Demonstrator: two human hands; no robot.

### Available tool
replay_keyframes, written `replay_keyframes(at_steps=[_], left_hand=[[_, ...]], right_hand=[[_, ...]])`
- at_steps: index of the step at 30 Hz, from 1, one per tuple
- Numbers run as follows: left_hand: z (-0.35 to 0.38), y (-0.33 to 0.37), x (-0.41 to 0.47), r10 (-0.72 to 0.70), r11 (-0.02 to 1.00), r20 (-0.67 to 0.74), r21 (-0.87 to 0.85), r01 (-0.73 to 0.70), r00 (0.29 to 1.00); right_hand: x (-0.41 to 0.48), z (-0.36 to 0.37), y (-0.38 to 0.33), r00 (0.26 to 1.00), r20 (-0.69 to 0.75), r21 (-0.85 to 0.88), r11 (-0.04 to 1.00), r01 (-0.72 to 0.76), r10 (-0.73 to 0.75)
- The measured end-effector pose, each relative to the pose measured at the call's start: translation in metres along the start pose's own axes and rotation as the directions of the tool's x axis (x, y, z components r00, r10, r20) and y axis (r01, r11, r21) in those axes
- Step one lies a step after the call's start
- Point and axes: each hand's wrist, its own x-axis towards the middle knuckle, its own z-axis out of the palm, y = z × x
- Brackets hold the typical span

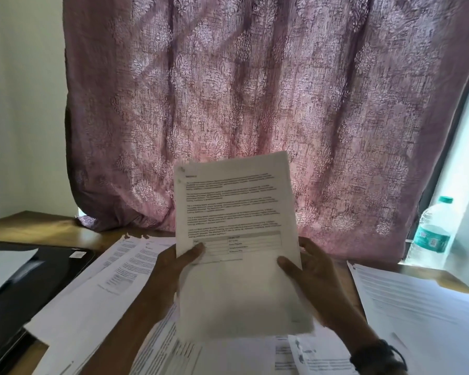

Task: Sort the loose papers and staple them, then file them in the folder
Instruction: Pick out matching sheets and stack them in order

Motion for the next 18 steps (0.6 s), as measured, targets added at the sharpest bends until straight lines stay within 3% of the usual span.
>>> replay_keyframes(at_steps=[2, 4, 7, 11, 13, 15, 18], left_hand=[[-0.006, 0.002, 0.002, -0.099, 0.987, 0.038, -0.122, 0.103, 0.994], [-0.013, 0.001, 0.004, -0.212, 0.954, 0.054, -0.207, 0.219, 0.976], [-0.018, -0.006, 0.005, -0.255, 0.943, 0.041, -0.210, 0.257, 0.966], [-0.022, -0.013, 0.009, -0.198, 0.931, -0.062, -0.325, 0.168, 0.978], [-0.026, -0.016, 0.012, -0.134, 0.916, -0.142, -0.395, 0.068, 0.981], [-0.028, -0.019, 0.013, -0.075, 0.908, -0.252, -0.418, -0.038, 0.965], [-0.020, -0.024, 0.010, -0.059, 0.903, -0.376, -0.415, -0.111, 0.925]], right_hand=[[-0.003, -0.004, -0.008, 0.993, 0.077, 0.094, 0.991, -0.092, 0.085], [-0.005, -0.008, -0.008, 0.972, 0.166, 0.065, 0.982, -0.178, 0.166], [-0.006, -0.009, -0.003, 0.936, 0.217, 0.077, 0.951, -0.301, 0.279], [-0.005, -0.013, 0.003, 0.925, 0.241, 0.320, 0.875, -0.363, 0.295], [-0.003, -0.011, 0.007, 0.913, 0.239, 0.499, 0.765, -0.408, 0.331], [-0.003, 0.000, 0.012, 0.909, 0.231, 0.511, 0.751, -0.417, 0.348], [-0.012, 0.029, 0.028, 0.921, 0.165, 0.410, 0.825, -0.390, 0.353]])
